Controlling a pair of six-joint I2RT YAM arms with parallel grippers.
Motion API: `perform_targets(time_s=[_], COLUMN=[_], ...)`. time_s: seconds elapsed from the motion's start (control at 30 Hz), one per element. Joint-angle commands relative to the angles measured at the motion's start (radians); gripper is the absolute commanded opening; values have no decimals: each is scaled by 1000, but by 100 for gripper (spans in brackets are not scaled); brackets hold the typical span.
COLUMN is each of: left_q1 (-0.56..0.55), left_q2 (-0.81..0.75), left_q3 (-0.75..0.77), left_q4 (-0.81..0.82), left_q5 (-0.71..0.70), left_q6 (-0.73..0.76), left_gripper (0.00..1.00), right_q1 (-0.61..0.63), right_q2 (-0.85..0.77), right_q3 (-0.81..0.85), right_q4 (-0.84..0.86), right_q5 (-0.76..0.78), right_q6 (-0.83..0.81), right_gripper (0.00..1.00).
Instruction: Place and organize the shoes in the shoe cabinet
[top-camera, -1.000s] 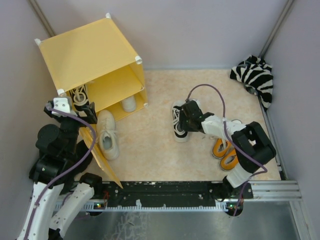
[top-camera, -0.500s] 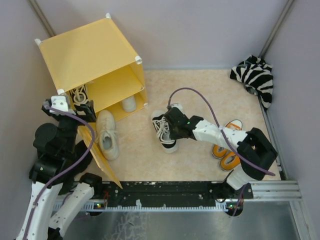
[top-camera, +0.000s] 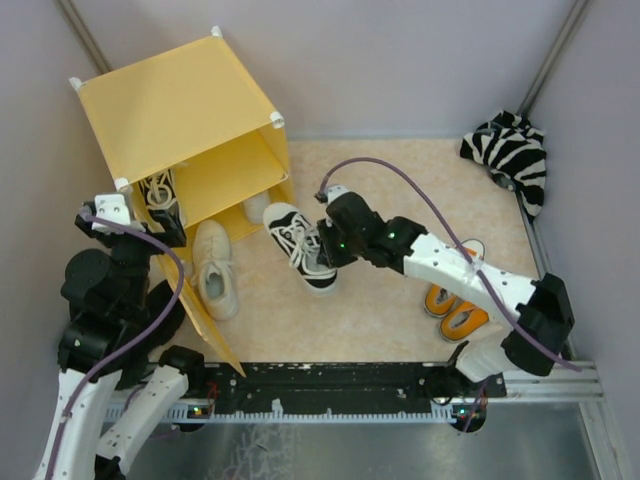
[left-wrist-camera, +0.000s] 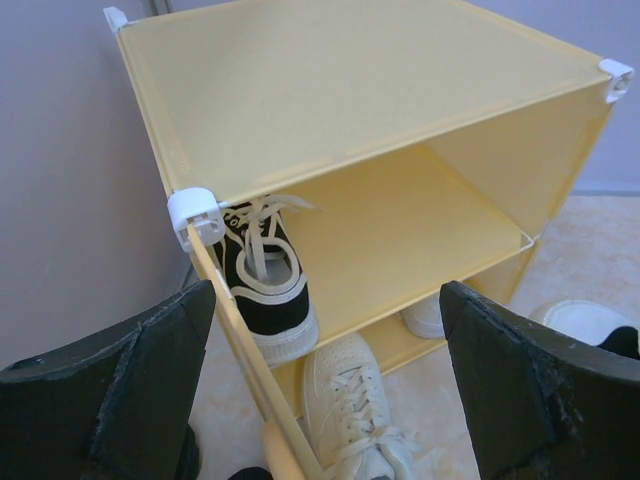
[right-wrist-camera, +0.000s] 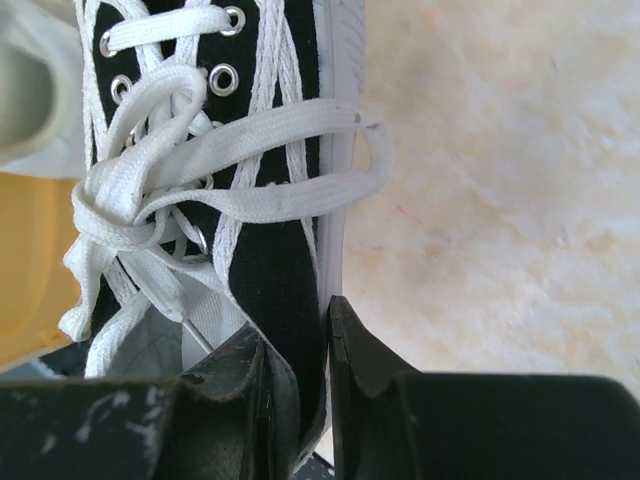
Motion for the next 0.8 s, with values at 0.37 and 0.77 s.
perform_targets(time_s=[0.37,0.77], left_q1=[-3,-3], left_q2=[22,-22], left_q3=[122,151], left_q4=[-175,-212], left_q5=[-158,-124], left_q6=[13,-1], left_gripper=[99,99], right_q1=[26,27], right_q2=[502,854], right_q3=[663,1172], right_q4=[280,229], right_q5=[-224,-132], right_q6=[-64,47], right_gripper=[0,0])
